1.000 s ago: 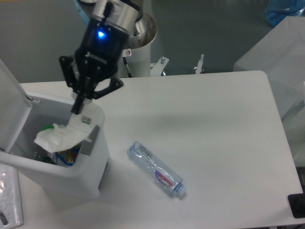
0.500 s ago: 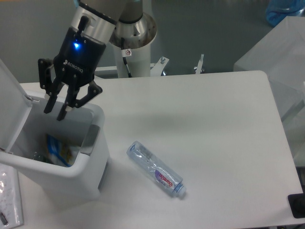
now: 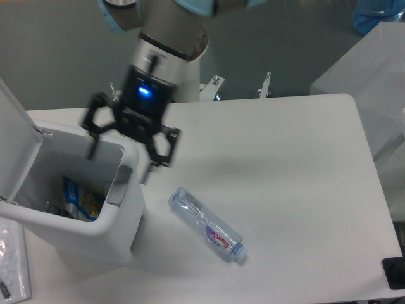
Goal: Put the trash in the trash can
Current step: 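Move the gripper to the cap end of the clear water bottle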
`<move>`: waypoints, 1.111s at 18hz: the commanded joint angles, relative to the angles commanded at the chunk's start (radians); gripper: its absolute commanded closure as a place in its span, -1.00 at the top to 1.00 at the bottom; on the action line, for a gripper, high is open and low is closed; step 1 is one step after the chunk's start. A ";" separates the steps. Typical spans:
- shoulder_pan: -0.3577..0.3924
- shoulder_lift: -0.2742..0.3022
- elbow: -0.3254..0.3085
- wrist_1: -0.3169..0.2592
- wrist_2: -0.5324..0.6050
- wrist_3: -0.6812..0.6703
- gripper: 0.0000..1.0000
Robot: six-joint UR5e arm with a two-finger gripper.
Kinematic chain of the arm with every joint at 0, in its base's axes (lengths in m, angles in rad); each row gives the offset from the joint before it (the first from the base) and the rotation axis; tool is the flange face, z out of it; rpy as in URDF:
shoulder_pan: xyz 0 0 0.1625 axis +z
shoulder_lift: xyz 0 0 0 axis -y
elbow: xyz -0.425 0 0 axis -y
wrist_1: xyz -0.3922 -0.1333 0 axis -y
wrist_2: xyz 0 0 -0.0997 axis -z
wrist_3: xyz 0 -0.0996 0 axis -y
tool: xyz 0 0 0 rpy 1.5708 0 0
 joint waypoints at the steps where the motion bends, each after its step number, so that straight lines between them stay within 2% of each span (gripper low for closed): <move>1: 0.014 -0.023 0.009 -0.006 0.021 -0.006 1.00; 7: 0.022 -0.169 0.051 -0.014 0.236 -0.092 1.00; 9: 0.019 -0.213 0.081 -0.040 0.293 -0.112 1.00; 16: -0.017 -0.382 0.299 -0.262 0.454 -0.324 1.00; 20: -0.038 -0.453 0.357 -0.310 0.529 -0.394 1.00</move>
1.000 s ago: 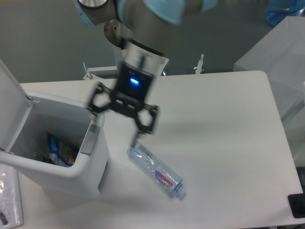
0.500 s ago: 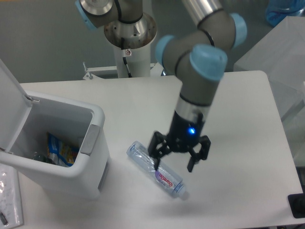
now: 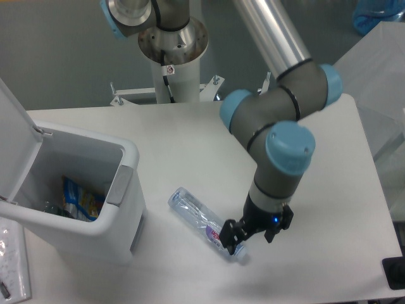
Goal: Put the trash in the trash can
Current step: 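Move the gripper to the cap end of the clear water bottle, then lower the gripper around the bottle cap and close on it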
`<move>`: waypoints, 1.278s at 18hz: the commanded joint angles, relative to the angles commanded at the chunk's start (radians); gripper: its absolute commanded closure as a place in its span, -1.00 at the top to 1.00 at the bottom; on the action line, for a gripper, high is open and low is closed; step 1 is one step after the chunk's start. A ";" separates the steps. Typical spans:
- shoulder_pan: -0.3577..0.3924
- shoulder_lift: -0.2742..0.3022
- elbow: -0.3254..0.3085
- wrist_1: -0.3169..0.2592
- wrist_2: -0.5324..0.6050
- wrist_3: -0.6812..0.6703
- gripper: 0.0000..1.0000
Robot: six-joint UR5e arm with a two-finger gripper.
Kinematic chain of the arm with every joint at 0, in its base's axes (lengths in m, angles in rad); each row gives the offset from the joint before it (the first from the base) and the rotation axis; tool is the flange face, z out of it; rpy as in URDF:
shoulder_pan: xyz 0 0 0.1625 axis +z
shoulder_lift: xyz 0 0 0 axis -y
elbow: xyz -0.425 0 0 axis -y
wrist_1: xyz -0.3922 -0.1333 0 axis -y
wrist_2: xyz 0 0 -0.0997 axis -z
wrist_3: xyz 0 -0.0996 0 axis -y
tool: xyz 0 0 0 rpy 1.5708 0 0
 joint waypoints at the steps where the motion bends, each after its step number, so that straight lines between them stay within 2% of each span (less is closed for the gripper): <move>1: -0.008 -0.015 0.012 -0.011 0.021 -0.009 1.00; 5: -0.029 -0.072 0.040 -0.025 0.103 -0.038 1.00; 9: -0.040 -0.101 0.045 -0.025 0.143 -0.057 1.00; 16: -0.054 -0.118 0.034 -0.025 0.175 -0.057 0.97; 23: -0.063 -0.120 0.023 -0.025 0.175 -0.057 0.28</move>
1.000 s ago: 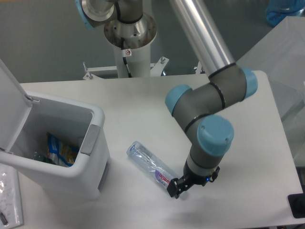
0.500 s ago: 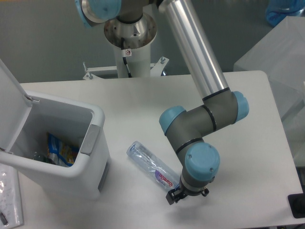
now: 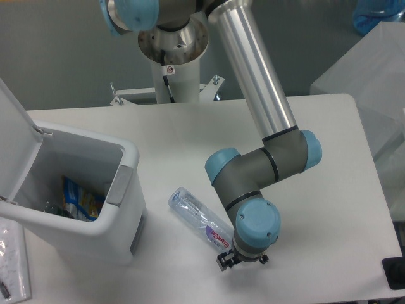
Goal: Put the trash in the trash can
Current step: 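Lower the gripper around the bottle cap and close on it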
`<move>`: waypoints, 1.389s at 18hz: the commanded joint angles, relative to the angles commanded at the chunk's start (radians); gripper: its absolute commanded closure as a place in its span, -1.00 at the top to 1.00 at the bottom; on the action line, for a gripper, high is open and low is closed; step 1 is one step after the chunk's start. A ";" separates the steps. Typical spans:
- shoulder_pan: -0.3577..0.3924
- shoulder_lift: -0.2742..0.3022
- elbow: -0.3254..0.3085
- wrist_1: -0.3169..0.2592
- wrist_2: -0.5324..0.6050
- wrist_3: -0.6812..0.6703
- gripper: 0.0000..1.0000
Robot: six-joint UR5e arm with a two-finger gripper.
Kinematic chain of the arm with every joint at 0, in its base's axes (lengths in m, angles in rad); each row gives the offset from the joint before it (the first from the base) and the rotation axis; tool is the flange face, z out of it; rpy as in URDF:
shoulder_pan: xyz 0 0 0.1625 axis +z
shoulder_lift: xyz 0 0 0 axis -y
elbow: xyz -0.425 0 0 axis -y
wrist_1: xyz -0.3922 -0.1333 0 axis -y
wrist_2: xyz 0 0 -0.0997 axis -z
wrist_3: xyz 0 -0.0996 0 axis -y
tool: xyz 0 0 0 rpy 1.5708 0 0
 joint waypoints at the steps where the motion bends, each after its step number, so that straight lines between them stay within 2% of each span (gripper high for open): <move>1: 0.000 0.002 0.000 0.000 0.000 0.000 0.18; 4: 0.000 0.005 -0.002 -0.002 -0.002 0.000 0.05; 14: -0.002 0.008 -0.002 0.000 -0.002 0.000 -0.08; 17: -0.009 0.008 -0.002 0.000 -0.002 -0.002 -0.31; 20: -0.011 0.012 0.000 0.006 -0.006 -0.002 -0.35; 25: -0.005 0.081 0.008 0.009 -0.052 -0.006 -0.35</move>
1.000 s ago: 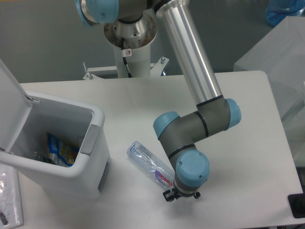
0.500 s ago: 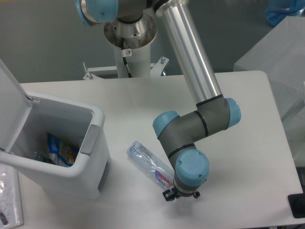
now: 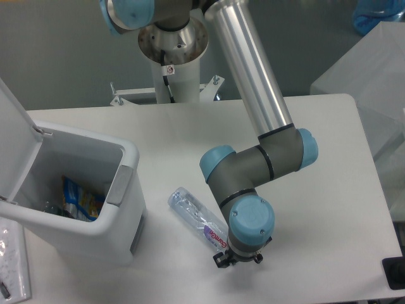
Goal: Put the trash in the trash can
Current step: 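Lower the gripper around the bottle cap and close on it, then lift the bottle by its cap and carry it over the bin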
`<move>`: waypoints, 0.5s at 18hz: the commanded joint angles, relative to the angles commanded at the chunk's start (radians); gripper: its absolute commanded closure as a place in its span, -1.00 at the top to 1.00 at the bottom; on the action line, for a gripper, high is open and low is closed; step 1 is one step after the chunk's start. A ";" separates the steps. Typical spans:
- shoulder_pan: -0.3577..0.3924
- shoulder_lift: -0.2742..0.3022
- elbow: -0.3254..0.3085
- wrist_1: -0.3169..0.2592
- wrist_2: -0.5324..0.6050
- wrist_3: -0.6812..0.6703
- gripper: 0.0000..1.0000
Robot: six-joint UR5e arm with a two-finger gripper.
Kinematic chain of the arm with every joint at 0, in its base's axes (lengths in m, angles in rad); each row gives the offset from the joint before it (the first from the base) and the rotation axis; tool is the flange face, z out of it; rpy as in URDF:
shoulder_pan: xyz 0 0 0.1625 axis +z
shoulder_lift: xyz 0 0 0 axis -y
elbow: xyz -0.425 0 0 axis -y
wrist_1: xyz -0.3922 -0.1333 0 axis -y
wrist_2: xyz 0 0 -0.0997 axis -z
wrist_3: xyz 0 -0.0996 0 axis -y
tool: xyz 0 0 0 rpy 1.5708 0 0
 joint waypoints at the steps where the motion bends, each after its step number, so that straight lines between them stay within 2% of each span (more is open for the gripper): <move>1: 0.003 0.018 0.000 0.002 -0.025 0.002 -0.35; 4: 0.023 0.064 0.009 0.006 -0.091 0.009 -0.35; 9: 0.041 0.140 0.032 0.118 -0.221 0.006 -0.36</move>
